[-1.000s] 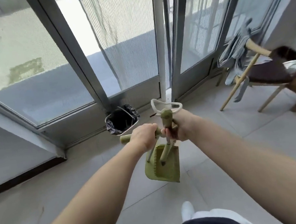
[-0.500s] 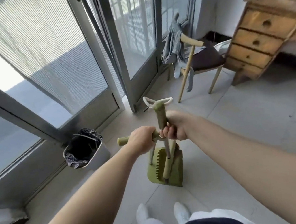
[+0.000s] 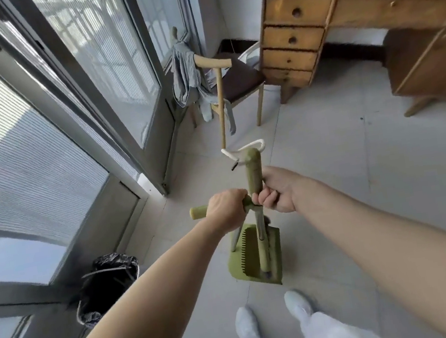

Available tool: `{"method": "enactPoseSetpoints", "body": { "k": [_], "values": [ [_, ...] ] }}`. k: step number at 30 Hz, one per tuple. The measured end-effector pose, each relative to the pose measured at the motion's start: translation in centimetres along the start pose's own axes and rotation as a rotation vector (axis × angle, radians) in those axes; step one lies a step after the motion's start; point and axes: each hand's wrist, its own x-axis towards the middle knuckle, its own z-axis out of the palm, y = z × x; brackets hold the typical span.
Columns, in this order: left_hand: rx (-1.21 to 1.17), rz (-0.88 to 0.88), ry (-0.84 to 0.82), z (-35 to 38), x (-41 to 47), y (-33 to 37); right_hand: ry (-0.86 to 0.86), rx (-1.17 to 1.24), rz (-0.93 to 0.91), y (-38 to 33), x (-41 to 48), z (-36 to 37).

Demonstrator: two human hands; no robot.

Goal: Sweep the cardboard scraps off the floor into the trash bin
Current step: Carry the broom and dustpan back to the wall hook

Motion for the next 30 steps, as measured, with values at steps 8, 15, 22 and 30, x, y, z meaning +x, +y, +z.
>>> {"method": "enactPoseSetpoints", "body": {
  "k": [8,15,22,30],
  "values": [
    [0.065,0.216,-0.136,3.1,5.2,0.9,0.216,0.243,0.023,1.0,3.0,-3.9],
    [0.210,0.268,-0.039,7.1,8.2,1.5,0.440,0.241,-0.111,2.7,4.4,-6.0],
    [0.170,0.160,-0.004,7.6,10.4,-0.2,0.647,0.163,-0.153,6.6,7.5,-7.5],
    [0.003,0.159,0.016,6.8,11.1,-2.5,0.594,-0.114,-0.258,6.3,7.4,-4.5]
  ]
}}
